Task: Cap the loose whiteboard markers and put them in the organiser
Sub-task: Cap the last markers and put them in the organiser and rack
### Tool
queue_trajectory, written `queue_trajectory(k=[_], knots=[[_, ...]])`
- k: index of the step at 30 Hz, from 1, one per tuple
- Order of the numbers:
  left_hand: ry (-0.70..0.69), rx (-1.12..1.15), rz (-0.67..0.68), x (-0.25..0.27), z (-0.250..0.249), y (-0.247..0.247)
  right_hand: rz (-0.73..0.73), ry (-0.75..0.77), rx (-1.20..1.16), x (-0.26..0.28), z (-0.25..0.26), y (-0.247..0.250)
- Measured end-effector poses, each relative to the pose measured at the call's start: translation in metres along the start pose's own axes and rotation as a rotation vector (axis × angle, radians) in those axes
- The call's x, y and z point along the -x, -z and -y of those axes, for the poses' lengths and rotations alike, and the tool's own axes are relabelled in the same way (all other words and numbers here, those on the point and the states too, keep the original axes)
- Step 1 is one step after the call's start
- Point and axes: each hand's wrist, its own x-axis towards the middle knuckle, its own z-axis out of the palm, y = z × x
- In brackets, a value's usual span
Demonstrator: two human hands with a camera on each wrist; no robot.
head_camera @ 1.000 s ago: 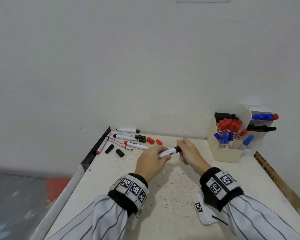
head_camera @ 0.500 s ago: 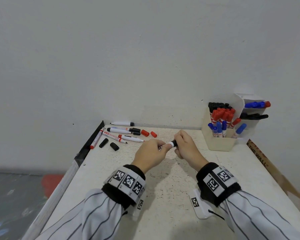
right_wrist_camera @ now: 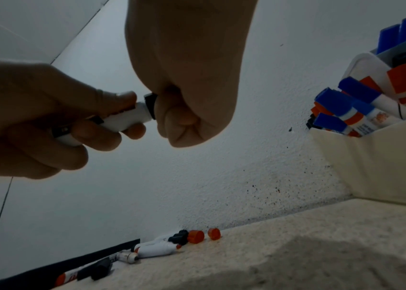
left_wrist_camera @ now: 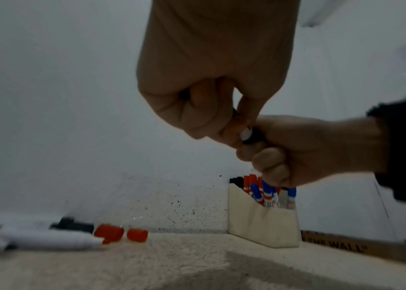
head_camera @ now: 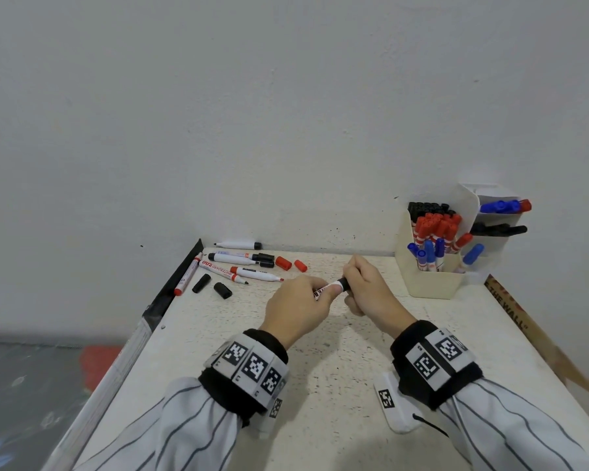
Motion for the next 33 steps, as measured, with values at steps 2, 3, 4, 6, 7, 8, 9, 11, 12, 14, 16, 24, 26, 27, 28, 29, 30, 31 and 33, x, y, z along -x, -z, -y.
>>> queue_trajectory(k=[2, 3, 4, 6, 7, 8, 9, 11, 12, 14, 16, 24, 26, 27, 28, 29, 30, 31, 33], knots=[[-0.059, -0.199, -0.087, 0.002, -0.002, -0.003, -0.001, -0.031, -0.001, -0.001, 0.002, 0.002], [-0.086, -0.261, -0.122, 0.002, -0.003, -0.004, 0.000, -0.040, -0.007, -0.001, 0.003, 0.003], [-0.109, -0.287, -0.145, 0.002, -0.003, -0.004, 0.003, -0.045, -0.020, -0.002, 0.005, 0.004], [-0.127, -0.248, -0.147, 0.000, -0.004, -0.004, 0.015, -0.035, -0.043, -0.002, 0.008, 0.006], [-0.122, -0.189, -0.125, -0.001, -0.005, -0.004, 0.020, -0.026, -0.049, -0.002, 0.009, 0.007], [-0.112, -0.113, -0.098, -0.003, -0.005, -0.004, 0.024, -0.015, -0.049, -0.001, 0.010, 0.007], [-0.098, -0.029, -0.073, -0.004, -0.005, -0.004, 0.024, -0.004, -0.045, 0.000, 0.011, 0.008], [-0.068, 0.111, -0.040, -0.006, -0.005, -0.004, 0.022, 0.014, -0.036, 0.001, 0.013, 0.008], [-0.058, 0.146, -0.034, -0.007, -0.005, -0.004, 0.024, 0.019, -0.034, 0.002, 0.015, 0.007], [-0.050, 0.160, -0.033, -0.008, -0.004, -0.005, 0.032, 0.028, -0.028, 0.001, 0.016, 0.008], [-0.057, 0.154, -0.035, -0.009, -0.003, -0.005, 0.044, 0.033, -0.013, -0.001, 0.016, 0.009], [-0.100, 0.305, 0.045, -0.020, 0.009, -0.009, 0.107, 0.089, 0.230, -0.011, 0.015, 0.019], [-0.064, 0.374, 0.115, -0.027, 0.009, -0.007, 0.112, 0.127, 0.311, -0.013, 0.022, 0.028], [-0.035, 0.363, 0.148, -0.032, 0.010, -0.004, 0.086, 0.151, 0.334, -0.015, 0.026, 0.035], [-0.012, 0.314, 0.160, -0.039, 0.014, -0.002, 0.035, 0.186, 0.346, -0.016, 0.030, 0.043], [0.017, 0.241, 0.152, -0.047, 0.023, 0.001, -0.046, 0.228, 0.346, -0.016, 0.036, 0.052], [0.068, 0.151, 0.120, -0.056, 0.033, 0.004, -0.149, 0.273, 0.333, -0.015, 0.041, 0.064], [0.144, 0.044, 0.087, -0.064, 0.044, 0.007, -0.266, 0.314, 0.309, -0.014, 0.046, 0.078], [0.326, -0.243, 0.088, -0.080, 0.068, 0.014, -0.486, 0.372, 0.263, -0.011, 0.053, 0.110]])
